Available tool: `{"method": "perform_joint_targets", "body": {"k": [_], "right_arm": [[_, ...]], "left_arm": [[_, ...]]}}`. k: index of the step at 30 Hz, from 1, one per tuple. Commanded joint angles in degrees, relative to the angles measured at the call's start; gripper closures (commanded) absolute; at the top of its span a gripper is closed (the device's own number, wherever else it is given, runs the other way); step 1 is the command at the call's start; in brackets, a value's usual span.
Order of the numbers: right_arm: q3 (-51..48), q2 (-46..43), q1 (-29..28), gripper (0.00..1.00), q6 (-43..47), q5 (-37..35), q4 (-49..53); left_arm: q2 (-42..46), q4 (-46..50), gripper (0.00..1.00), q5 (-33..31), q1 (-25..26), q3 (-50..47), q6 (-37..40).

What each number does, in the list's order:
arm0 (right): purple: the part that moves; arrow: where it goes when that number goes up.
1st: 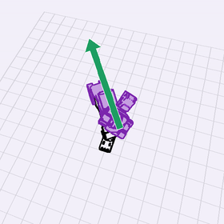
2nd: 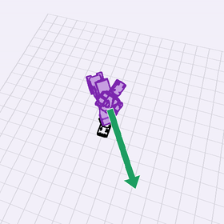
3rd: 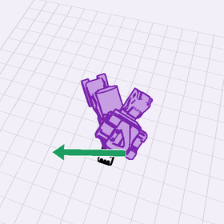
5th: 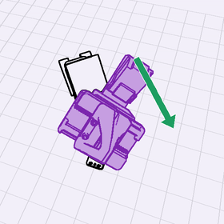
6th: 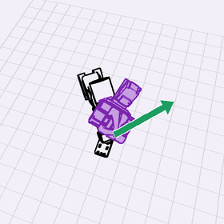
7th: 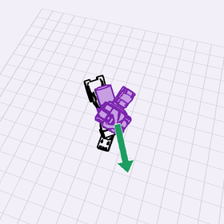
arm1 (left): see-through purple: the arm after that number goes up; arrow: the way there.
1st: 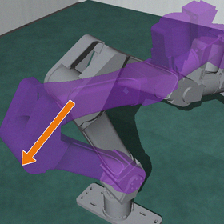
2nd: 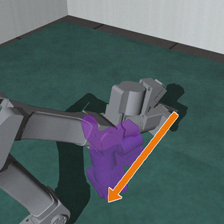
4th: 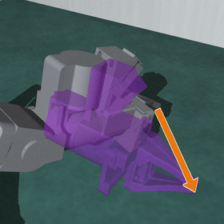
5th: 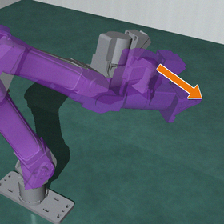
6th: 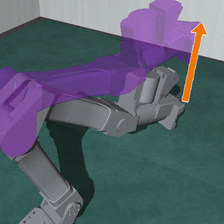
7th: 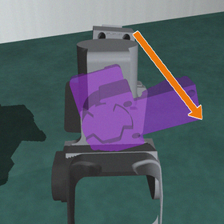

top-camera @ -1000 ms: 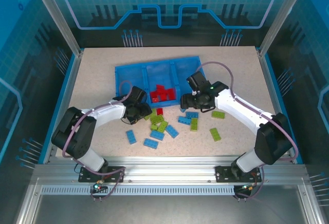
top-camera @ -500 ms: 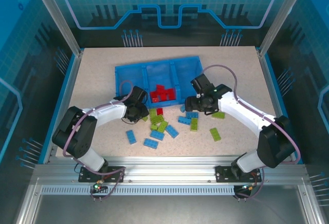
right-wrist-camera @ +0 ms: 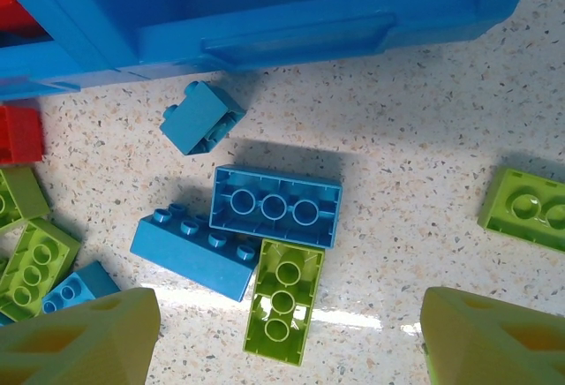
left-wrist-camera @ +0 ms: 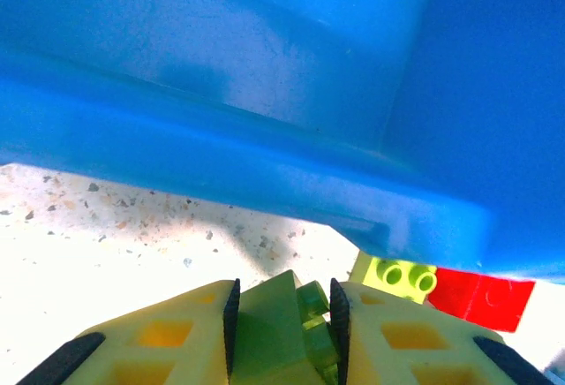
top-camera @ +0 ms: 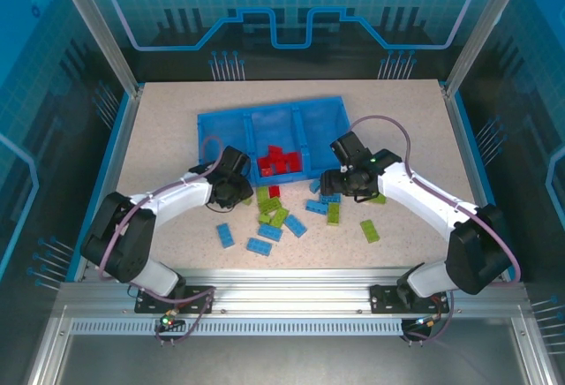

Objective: Sort the legos into containers by color

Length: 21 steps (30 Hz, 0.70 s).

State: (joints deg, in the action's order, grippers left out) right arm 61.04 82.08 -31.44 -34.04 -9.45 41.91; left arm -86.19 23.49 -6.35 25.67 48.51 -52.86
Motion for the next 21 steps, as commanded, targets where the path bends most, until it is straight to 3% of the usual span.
{"method": "perform_joint_targets", "body": {"k": [1, 9, 21], "right_arm": [[-0.5, -1.4, 0.9, 0.21, -1.0, -0.5, -0.1], [-0.9, -1.3, 0.5, 0.22, -0.2, 0.9, -1.4], [-0.9, 2.8, -5.0, 0.22, -1.4, 1.0, -3.1]], "left_arm": [[4.5, 4.0, 0.66, -2.1, 0.3, 1.7, -0.6], [9.5, 8.8, 0.65, -6.5, -0.9, 4.7, 3.0], [1.6, 7.8, 0.65, -5.5, -9.3, 14.8, 11.2]]}}
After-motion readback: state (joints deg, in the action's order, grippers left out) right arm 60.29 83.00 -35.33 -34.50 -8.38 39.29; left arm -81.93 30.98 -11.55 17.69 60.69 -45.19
